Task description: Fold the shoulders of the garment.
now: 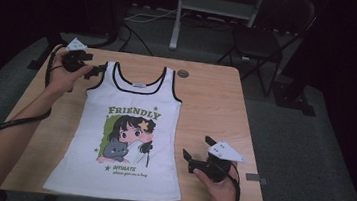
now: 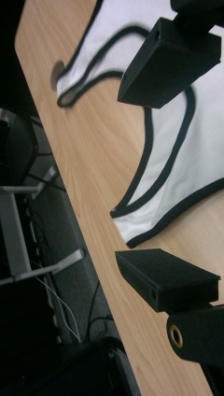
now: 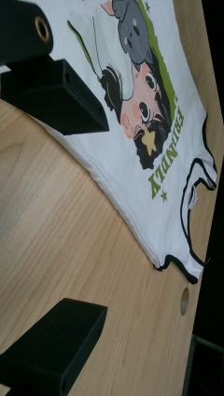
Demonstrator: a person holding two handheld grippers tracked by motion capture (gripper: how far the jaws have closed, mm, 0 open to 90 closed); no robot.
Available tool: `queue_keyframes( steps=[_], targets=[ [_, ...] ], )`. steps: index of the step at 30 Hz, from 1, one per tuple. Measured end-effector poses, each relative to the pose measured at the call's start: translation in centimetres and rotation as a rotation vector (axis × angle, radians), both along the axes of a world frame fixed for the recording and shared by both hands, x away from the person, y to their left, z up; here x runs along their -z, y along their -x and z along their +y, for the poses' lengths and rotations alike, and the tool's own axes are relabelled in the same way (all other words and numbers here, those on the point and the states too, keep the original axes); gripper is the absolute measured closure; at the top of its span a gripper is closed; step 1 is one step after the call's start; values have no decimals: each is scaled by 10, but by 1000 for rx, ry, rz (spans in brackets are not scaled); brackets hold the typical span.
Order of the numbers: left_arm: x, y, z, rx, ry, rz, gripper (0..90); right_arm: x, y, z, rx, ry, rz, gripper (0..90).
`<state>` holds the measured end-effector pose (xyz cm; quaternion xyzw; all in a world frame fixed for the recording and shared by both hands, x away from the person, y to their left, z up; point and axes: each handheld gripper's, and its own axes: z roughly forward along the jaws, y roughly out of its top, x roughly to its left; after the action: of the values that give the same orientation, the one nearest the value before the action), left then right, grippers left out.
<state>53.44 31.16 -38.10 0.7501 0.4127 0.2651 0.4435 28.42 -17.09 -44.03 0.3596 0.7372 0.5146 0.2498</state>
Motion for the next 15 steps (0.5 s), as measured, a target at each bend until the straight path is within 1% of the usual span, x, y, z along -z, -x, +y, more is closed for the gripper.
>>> queue_keyframes(
  steps=[2, 3, 4, 5, 7, 8, 9, 12, 14, 15],
  targets=[
    [1, -9, -2, -7, -6, 8, 197, 0, 0, 0, 0, -6, 1, 102],
    [1, -16, -4, -11, 4, 16, 197, 0, 0, 0, 0, -4, 1, 102],
    [1, -22, -5, -15, 4, 23, 197, 0, 0, 0, -2, -5, 3, 102],
    [1, -26, -6, -20, -4, 24, 197, 0, 0, 0, -3, -5, 5, 102],
    [2, -36, -8, -27, -11, 38, 197, 0, -1, 0, -6, -7, 1, 102],
    [3, -42, -8, -31, -22, 45, 197, 0, -1, 0, -7, -7, 1, 102],
    [5, -47, -9, -36, -16, 52, 197, 0, -1, 0, -7, -7, 2, 102],
    [10, -57, -9, -51, -24, 83, 201, 0, -1, 0, -9, -9, 1, 102],
    [15, -62, -11, -49, -35, 100, 201, 0, -1, 0, -9, -11, 4, 102],
    [16, -63, -12, -47, -33, 105, 202, 0, -1, 0, -10, -9, 3, 102]
  ],
)
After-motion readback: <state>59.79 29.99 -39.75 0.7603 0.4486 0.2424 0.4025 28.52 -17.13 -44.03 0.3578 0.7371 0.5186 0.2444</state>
